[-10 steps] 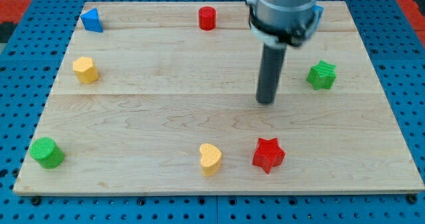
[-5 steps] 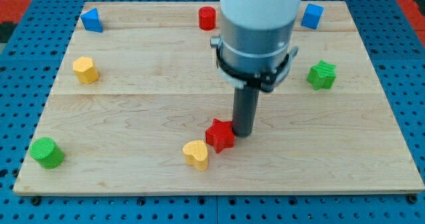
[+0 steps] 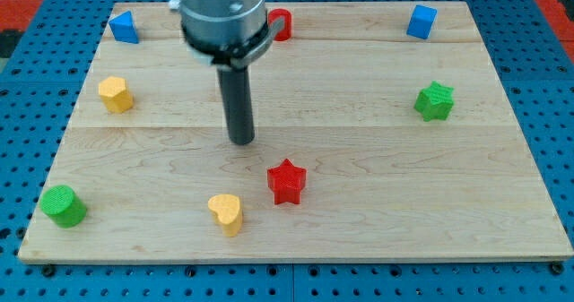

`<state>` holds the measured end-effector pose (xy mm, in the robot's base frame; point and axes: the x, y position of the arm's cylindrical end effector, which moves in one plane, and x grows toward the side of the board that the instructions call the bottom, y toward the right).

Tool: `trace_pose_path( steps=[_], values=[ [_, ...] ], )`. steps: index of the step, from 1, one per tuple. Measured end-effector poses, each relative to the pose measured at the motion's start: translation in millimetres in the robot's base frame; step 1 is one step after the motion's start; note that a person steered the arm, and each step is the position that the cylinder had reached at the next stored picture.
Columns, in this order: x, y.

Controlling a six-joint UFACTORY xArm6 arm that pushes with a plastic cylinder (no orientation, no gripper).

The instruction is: Move the red star diagonally to the bottom left of the green star

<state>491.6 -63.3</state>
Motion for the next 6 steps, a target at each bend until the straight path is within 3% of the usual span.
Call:
trace_pose_path(
  steps=[1, 2, 3, 4, 5, 6],
  values=[
    [79.2, 4.3],
    [80.8, 58.9],
    [69.6, 86.7],
    [-6.4, 79.1],
    [-25.6, 62.9],
    [96.1, 96.2]
  ],
)
